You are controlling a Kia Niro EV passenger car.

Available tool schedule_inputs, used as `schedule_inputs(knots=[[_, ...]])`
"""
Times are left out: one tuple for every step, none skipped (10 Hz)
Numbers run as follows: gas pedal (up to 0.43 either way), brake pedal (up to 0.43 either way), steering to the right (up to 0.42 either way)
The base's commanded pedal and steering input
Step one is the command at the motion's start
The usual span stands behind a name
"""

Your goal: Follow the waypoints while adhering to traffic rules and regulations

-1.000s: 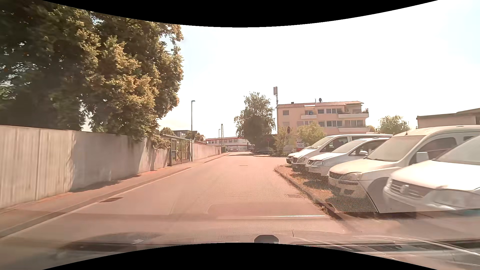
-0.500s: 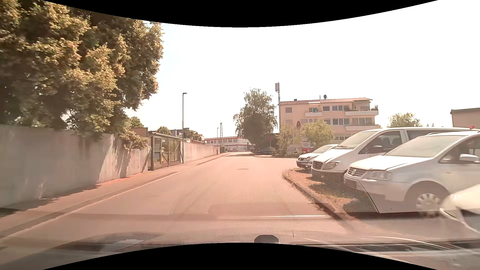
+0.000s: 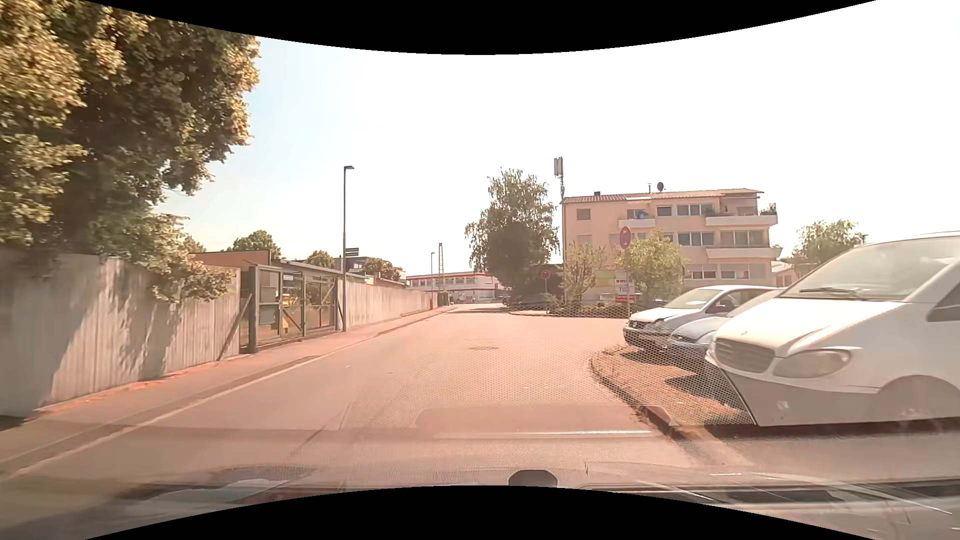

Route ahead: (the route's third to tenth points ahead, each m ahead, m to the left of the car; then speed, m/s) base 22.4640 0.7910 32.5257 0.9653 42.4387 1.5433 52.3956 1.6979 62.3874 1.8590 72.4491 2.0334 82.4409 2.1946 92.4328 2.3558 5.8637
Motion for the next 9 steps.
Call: schedule_inputs(knots=[[0.000,0.152,-0.001],[0.000,0.146,0.000],[0.000,0.146,0.000],[0.000,0.146,0.000],[0.000,0.146,-0.001],[0.000,0.146,0.000],[0.000,0.146,0.000],[0.000,0.146,-0.001],[0.000,0.146,-0.001]])
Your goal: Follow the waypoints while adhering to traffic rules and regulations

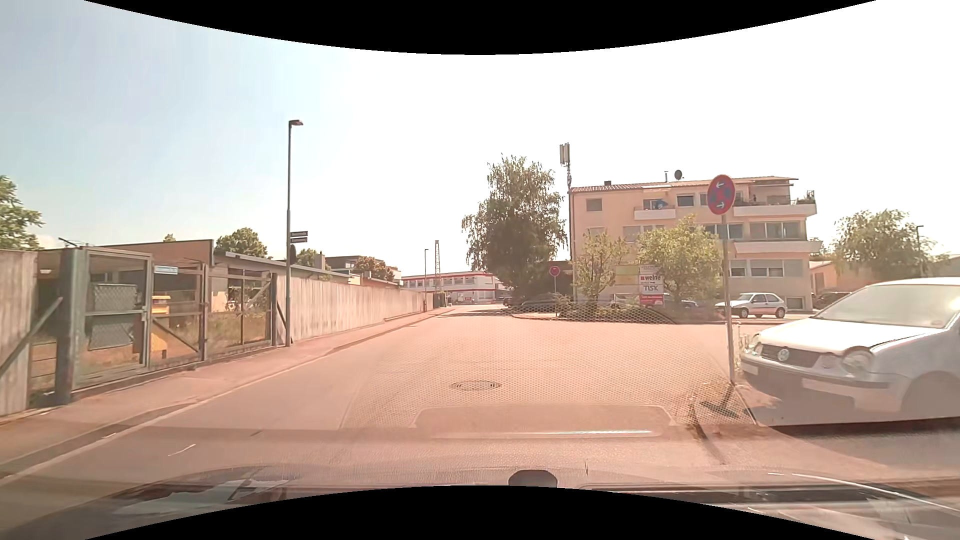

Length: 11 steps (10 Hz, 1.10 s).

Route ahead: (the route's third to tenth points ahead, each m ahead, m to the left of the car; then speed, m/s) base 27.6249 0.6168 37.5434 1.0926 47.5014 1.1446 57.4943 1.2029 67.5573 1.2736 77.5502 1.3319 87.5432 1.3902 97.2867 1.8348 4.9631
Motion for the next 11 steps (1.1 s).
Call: schedule_inputs(knots=[[0.000,0.146,0.000],[0.000,0.134,0.002],[0.000,0.018,0.002],[0.000,0.000,0.001],[0.000,0.000,0.001],[0.000,0.000,0.001],[0.000,0.000,0.001],[0.118,0.000,0.001],[0.220,0.000,0.001],[0.228,0.000,0.001],[0.260,0.000,0.001]])
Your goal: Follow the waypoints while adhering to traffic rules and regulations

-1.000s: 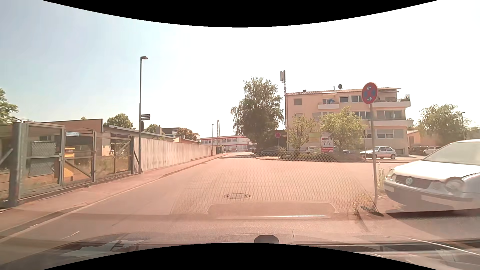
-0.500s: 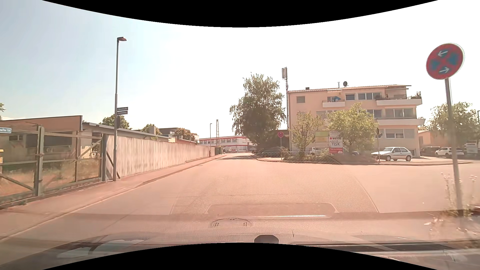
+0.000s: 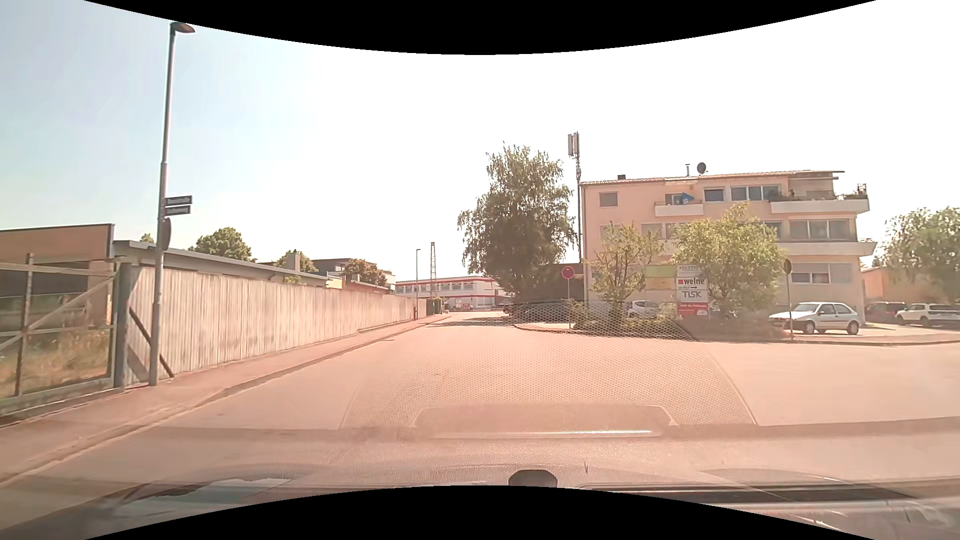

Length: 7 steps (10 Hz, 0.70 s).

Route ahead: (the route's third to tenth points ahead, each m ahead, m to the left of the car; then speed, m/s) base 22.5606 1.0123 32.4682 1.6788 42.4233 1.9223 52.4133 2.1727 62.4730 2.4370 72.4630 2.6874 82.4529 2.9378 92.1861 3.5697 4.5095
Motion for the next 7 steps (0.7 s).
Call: schedule_inputs(knots=[[0.268,0.000,0.001],[0.268,0.000,0.001],[0.268,0.000,0.001],[0.268,0.000,0.000],[0.268,0.000,0.000],[0.268,0.000,-0.001],[0.268,0.000,-0.002]])
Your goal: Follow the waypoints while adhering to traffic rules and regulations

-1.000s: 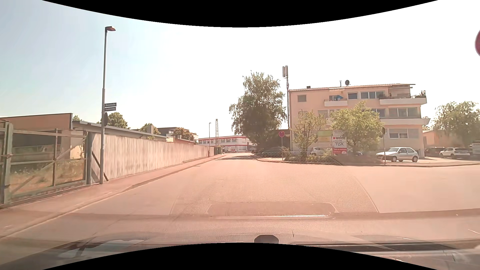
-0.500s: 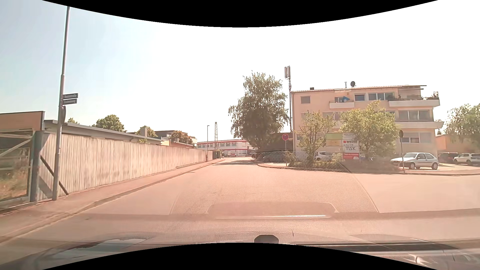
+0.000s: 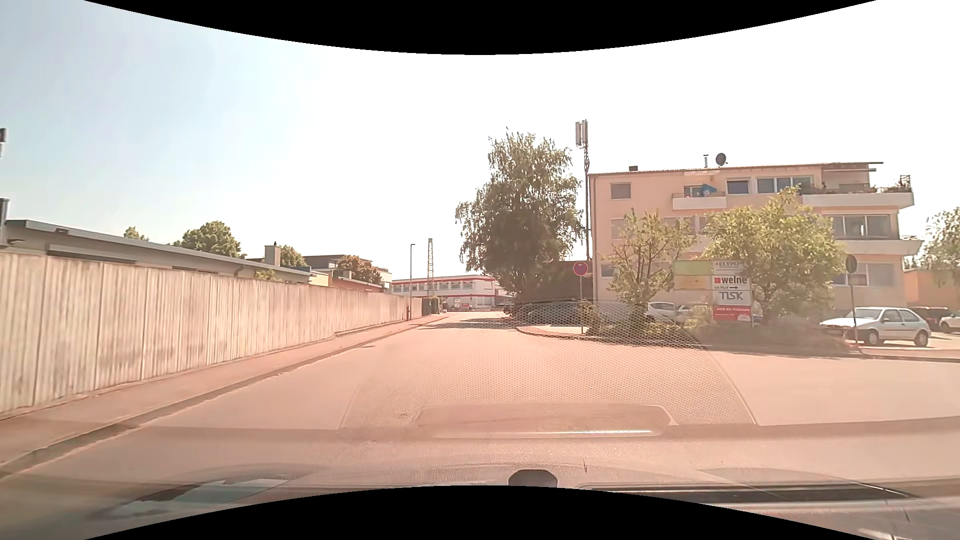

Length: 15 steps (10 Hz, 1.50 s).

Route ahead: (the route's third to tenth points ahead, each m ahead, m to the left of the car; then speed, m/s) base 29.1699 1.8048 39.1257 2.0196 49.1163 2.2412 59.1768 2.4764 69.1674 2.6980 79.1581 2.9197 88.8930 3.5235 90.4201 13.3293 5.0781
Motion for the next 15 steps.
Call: schedule_inputs(knots=[[0.268,0.000,-0.004],[0.268,0.000,-0.004],[0.268,0.000,-0.003],[0.268,0.000,-0.004],[0.268,0.000,-0.004],[0.268,0.000,-0.004],[0.268,0.000,-0.004],[0.268,0.000,-0.004],[0.268,0.000,-0.004],[0.268,0.000,-0.004],[0.268,0.000,-0.004],[0.268,0.000,-0.004],[0.268,0.000,-0.004],[0.268,0.000,-0.004],[0.260,0.000,-0.004]])
